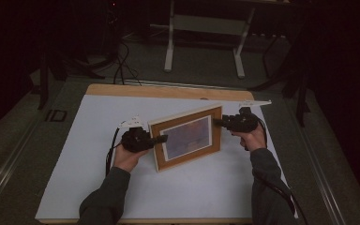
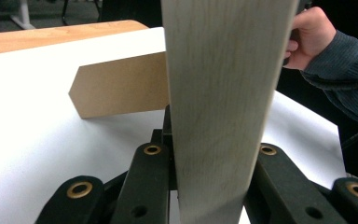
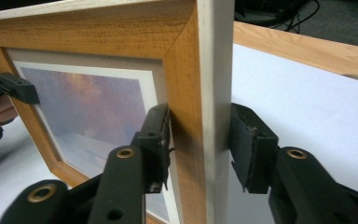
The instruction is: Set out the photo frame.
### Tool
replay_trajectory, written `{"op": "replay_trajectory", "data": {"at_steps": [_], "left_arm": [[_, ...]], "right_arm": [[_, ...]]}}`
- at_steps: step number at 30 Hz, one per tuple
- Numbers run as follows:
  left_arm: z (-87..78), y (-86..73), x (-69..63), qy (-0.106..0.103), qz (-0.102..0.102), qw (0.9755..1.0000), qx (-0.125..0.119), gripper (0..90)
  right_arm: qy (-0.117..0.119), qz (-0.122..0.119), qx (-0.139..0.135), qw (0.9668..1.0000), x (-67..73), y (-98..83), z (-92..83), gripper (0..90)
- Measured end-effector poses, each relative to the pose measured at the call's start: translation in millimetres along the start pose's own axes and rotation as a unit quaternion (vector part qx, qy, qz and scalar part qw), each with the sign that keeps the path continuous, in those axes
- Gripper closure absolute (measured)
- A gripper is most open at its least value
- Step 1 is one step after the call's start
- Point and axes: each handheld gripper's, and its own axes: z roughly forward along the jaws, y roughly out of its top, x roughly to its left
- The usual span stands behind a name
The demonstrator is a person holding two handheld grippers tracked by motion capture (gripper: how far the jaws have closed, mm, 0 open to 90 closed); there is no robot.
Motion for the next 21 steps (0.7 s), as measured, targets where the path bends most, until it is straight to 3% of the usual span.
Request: {"op": "replay_trajectory", "data": {"at_steps": [3,7,9,13,21], "left_arm": [[0.9,0.4,-0.5,0.007,-0.001,1.0,-0.002,76.3],[1.6,1.9,-4.0,0.032,0.001,0.9995,-0.002,70.5],[-1.7,3.0,-2.2,0.035,-0.009,0.9993,-0.005,64.1],[-14.9,4.2,3.6,0.035,-0.029,0.9987,-0.022,59.8],[-18.9,5.8,1.8,0.043,-0.029,0.9979,-0.037,63.6]], "right_arm": [[-0.006,-0.001,-0.001,1.0,1.6,-0.7,-0.8,61.0],[-0.016,-0.007,0.005,0.9998,4.8,-0.9,-2.9,61.6],[-0.022,-0.009,0.008,0.9997,6.9,-1.7,-4.6,61.8],[-0.031,-0.008,0.011,0.9994,9.8,-2.6,-6.6,61.9],[-0.045,-0.003,0.004,0.999,16.3,-8.2,-9.6,62.1]]}}
